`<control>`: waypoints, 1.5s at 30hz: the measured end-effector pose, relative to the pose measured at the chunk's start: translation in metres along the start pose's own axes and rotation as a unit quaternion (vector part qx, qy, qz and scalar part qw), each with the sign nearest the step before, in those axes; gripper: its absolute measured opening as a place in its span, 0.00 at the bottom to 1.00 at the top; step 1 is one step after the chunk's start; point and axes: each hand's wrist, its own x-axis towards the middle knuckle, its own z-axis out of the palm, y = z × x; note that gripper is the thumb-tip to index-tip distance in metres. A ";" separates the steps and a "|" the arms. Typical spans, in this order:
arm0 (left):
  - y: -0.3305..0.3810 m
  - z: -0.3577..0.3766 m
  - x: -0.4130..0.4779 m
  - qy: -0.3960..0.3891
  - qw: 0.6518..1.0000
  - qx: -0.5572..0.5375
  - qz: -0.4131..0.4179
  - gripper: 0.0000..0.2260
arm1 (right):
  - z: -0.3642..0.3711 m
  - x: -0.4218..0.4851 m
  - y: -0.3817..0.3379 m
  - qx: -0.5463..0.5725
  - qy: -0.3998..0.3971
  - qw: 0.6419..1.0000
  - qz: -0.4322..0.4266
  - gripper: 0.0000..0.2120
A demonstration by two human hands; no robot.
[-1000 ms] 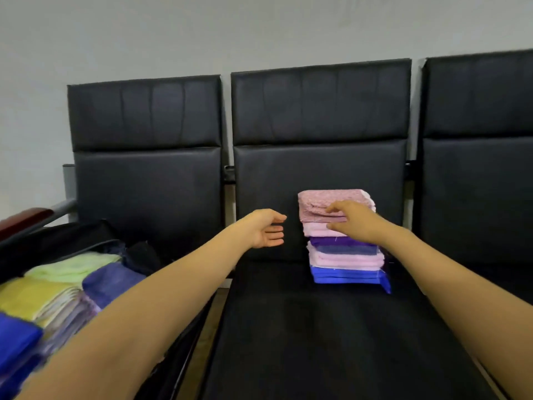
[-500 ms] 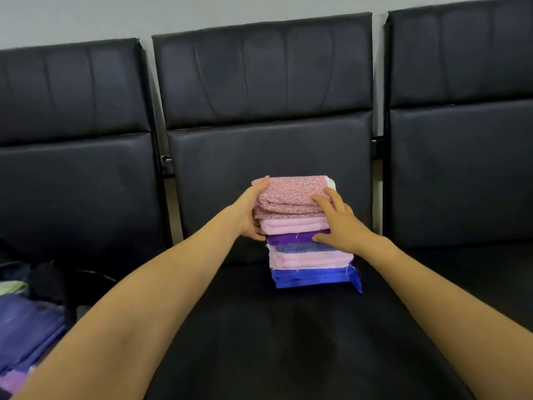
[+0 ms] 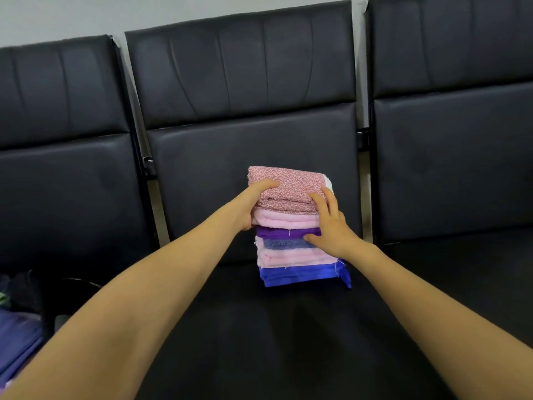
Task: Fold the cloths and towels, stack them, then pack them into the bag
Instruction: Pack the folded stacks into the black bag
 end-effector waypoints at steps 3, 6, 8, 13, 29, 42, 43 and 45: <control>0.005 0.005 0.003 0.041 0.997 0.031 0.053 0.26 | 0.002 0.000 0.001 0.005 0.011 1.000 0.007 0.44; 0.009 0.008 0.007 0.051 0.995 0.055 0.070 0.29 | 0.005 -0.001 0.001 0.020 0.018 0.999 0.018 0.44; 0.011 0.012 0.004 0.014 0.998 0.047 0.049 0.22 | 0.005 -0.002 0.002 0.026 0.020 0.999 0.019 0.44; 0.015 0.014 -0.006 -0.028 0.999 -0.019 0.023 0.15 | -0.004 -0.003 -0.002 0.055 0.025 0.998 0.006 0.42; 0.054 -0.057 -0.139 -0.059 0.975 -0.206 0.052 0.25 | -0.064 -0.049 -0.118 0.694 -0.114 0.655 0.276 0.40; 0.025 -0.061 -0.147 -0.042 0.992 -0.109 0.057 0.18 | -0.099 -0.043 -0.136 0.577 -0.128 0.776 0.220 0.17; 0.025 -0.054 -0.139 -0.046 0.991 -0.111 0.059 0.15 | -0.099 -0.034 -0.129 0.572 -0.115 0.782 0.221 0.13; 0.026 -0.042 -0.117 -0.049 0.990 -0.121 0.060 0.11 | -0.097 -0.016 -0.114 0.568 -0.086 0.786 0.231 0.16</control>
